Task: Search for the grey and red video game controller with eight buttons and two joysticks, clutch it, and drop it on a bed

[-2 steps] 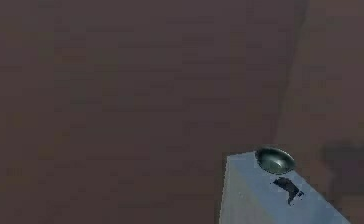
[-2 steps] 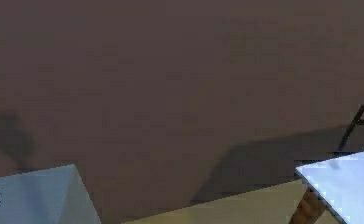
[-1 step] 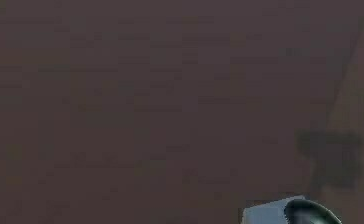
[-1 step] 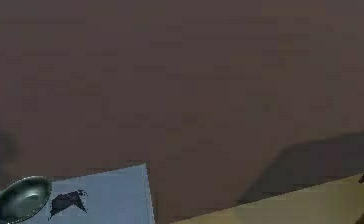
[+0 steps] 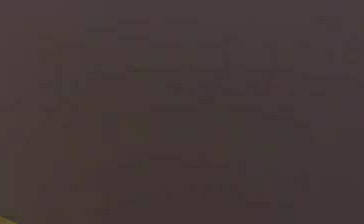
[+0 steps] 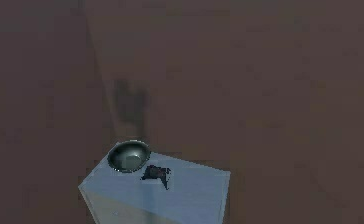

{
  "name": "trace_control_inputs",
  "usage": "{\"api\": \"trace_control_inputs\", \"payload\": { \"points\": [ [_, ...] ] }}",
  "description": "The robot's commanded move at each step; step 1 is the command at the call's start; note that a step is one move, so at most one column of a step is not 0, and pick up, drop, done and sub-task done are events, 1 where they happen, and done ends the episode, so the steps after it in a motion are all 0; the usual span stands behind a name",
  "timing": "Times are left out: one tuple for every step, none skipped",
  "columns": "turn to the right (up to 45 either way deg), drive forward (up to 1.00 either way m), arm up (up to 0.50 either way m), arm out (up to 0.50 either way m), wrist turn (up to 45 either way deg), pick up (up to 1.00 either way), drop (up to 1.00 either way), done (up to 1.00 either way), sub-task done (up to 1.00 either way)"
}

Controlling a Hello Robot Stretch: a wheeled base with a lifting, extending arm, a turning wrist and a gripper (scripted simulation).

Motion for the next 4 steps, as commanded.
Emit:
{"api": "trace_control_inputs", "payload": {
  "points": [
    [0.0, 0.00, 0.50, 0.00, 0.0, 0.00, 0.00, 0.00, 0.00],
    [0.0, 0.00, 0.30, 0.00, 0.0, 0.00, 0.00, 0.00, 0.00],
    [0.0, 0.00, 0.00, 0.22, 0.0, 0.00, 0.00, 0.00, 0.00],
    [0.0, 0.00, 0.00, 0.00, 45.0, 0.00, 0.00, 0.00, 0.00]
  ]
}}
